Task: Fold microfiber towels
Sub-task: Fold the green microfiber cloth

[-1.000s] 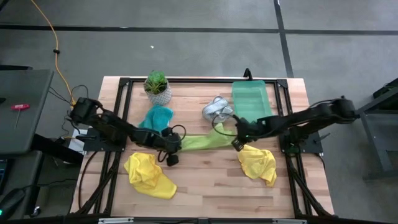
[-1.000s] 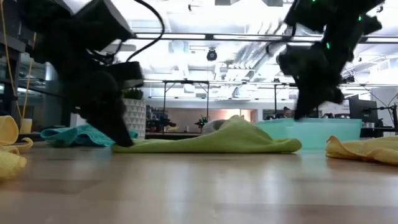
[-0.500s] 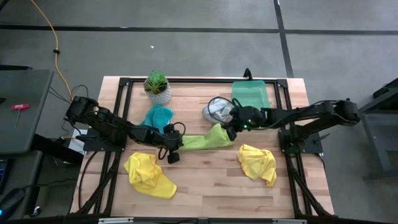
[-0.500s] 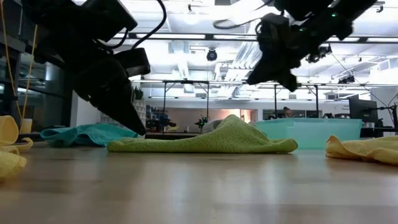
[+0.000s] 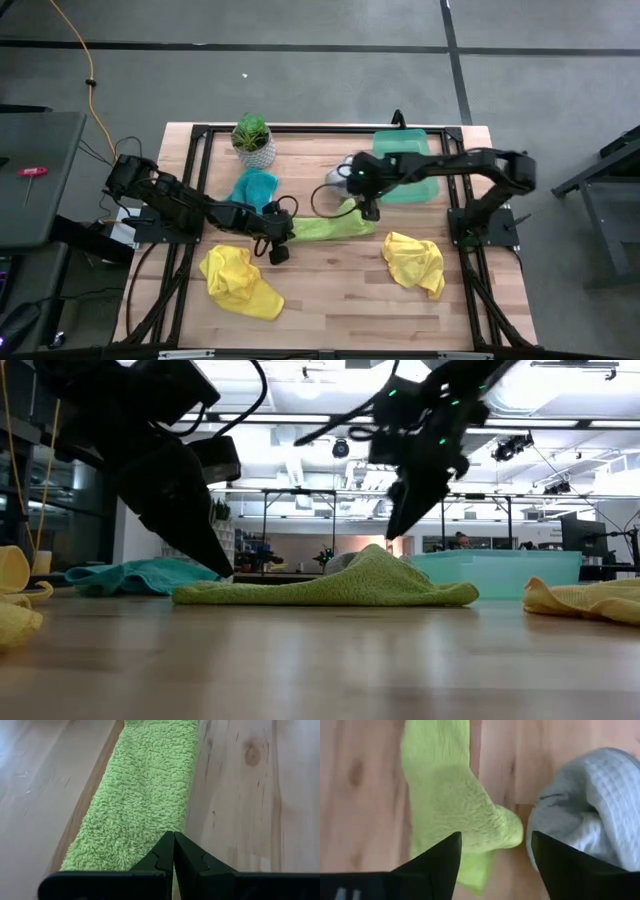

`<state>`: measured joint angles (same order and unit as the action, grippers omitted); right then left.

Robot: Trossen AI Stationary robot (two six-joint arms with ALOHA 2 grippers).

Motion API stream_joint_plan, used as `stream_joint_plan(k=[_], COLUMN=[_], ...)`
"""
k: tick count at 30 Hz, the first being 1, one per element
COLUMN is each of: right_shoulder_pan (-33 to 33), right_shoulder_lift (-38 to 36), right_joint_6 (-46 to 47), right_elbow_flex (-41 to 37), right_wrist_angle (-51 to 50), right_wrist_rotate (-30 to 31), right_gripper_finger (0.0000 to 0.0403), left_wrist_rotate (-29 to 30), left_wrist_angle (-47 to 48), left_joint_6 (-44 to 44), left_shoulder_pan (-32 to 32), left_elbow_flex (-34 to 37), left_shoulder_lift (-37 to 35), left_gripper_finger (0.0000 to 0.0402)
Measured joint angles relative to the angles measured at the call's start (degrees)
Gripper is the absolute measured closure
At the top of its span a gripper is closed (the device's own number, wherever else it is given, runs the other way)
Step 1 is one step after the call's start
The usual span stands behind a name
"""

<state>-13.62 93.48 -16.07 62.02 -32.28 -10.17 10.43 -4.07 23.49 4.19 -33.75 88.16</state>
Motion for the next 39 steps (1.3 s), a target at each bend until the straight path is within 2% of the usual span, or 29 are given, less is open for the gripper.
stream_joint_plan(k=[7,13,16,19,22,24,32,39], right_shoulder_pan=[-1.5,-1.8,-1.7,-1.7,-1.5,-1.0,4.3,14.8], right_shoulder_lift=[10.0,13.7,13.8,13.4,12.1,11.1,2.7,-0.4], right_joint_6=[-13.1,-15.9,-15.7,-15.1,-12.5,-10.0,0.7,13.0], right_elbow_flex=[8.1,9.6,9.6,9.9,10.0,10.0,10.0,10.0], right_wrist_angle=[-7.5,-9.4,-10.2,-12.6,-13.3,-13.9,-17.1,-18.7], right_wrist_rotate=[-2.3,-3.8,-3.9,-5.2,-7.3,-8.3,-7.7,-3.3], right_gripper_finger=[0.0173,0.0197,0.0228,0.0285,0.0368,0.0391,0.0398,0.0402], left_wrist_rotate=[0.1,0.3,0.3,0.4,0.5,0.7,2.4,2.4], left_wrist_angle=[-0.2,-0.2,-0.1,0.0,0.2,0.6,5.3,6.5], left_joint_6=[2.4,5.3,5.1,3.8,1.9,0.9,0.3,0.0], left_shoulder_pan=[0.0,0.0,0.0,0.0,0.0,0.0,0.0,0.0], left_elbow_flex=[0.0,0.0,0.0,0.0,0.0,0.0,0.0,0.0], left_shoulder_lift=[0.0,0.0,0.1,0.1,0.1,0.1,0.1,0.1], left_gripper_finger=[0.0401,0.0401,0.0401,0.0401,0.0401,0.0401,0.0401,0.0401])
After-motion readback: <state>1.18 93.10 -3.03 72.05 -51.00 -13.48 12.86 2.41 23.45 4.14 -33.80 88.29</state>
